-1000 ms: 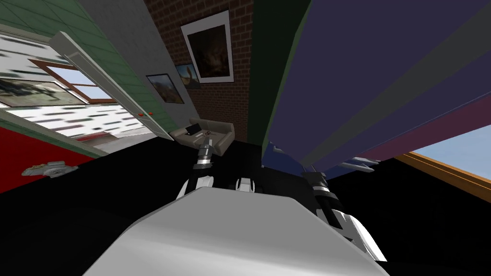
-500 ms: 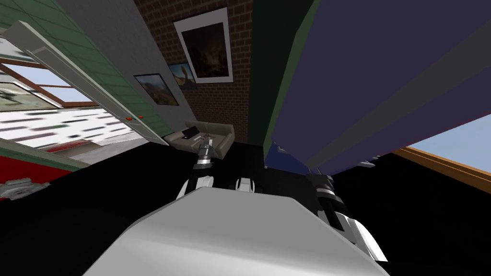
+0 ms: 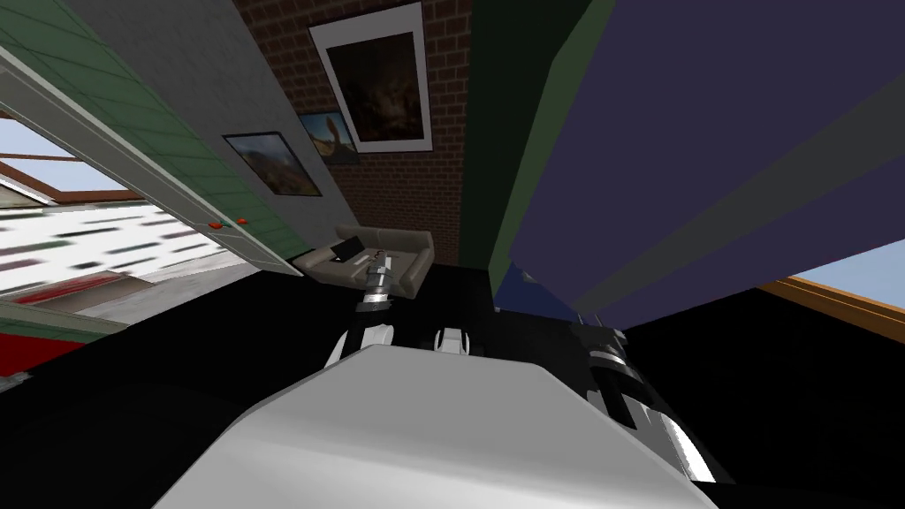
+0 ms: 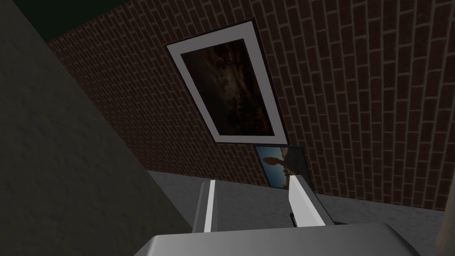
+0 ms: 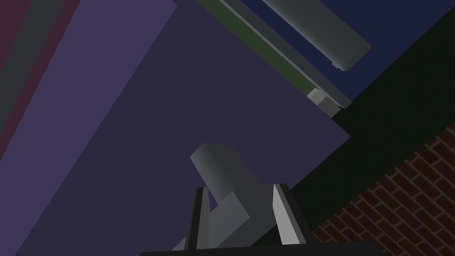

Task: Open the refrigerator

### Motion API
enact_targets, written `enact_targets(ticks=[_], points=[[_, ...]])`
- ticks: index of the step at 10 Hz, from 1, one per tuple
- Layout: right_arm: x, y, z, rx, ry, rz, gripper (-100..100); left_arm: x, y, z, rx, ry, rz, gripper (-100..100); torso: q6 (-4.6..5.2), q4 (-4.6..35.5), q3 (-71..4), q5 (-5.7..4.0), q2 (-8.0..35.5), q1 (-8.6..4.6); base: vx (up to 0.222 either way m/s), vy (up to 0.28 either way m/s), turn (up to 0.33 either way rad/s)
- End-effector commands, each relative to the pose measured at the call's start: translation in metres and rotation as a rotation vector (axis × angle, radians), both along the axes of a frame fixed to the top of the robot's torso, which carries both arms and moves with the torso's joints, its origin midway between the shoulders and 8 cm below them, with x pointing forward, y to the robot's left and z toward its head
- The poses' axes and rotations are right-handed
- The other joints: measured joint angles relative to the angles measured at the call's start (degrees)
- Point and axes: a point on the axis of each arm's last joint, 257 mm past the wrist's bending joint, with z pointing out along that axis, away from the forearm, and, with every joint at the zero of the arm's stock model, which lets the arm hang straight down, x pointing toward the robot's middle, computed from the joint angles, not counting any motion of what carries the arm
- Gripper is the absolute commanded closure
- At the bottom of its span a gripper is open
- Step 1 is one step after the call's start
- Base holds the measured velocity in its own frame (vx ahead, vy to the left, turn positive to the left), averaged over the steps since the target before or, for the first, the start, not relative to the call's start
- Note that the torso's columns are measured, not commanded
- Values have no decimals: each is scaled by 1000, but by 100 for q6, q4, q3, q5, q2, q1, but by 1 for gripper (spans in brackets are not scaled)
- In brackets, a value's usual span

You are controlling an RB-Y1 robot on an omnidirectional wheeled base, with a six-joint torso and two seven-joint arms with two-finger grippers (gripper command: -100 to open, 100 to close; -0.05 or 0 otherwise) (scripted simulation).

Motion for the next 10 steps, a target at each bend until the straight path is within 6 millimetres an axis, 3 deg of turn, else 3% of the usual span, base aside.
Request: enact_targets(ticks=[1, 3, 8, 9, 10], points=[[-9, -16, 14, 2, 2, -20, -100, 0, 0, 0, 0, 0, 0, 0, 23, 5, 17, -11, 31, -57, -14, 23, 75], [-14, -25, 24, 3, 2, -32, -100, 0, 0, 0, 1, 0, 0, 0, 44, 20, 26, -6, 50, -105, -23, -15, 69], [-24, -44, 50, 9, 0, -56, -100, 0, 0, 0, 0, 0, 0, 0, 48, 32, 38, 39, 76, 25, -6, 14, 44], [-27, -42, 37, 14, 16, -63, -100, 0, 0, 0, 1, 0, 0, 0, 47, 38, 39, 48, 82, 34, 0, 7, 12], [-28, -43, 34, 18, 20, -67, 0, 0, 0, 0, 1, 0, 0, 0, 54, 33, 40, 39, 81, 22, 0, 0, 0]])
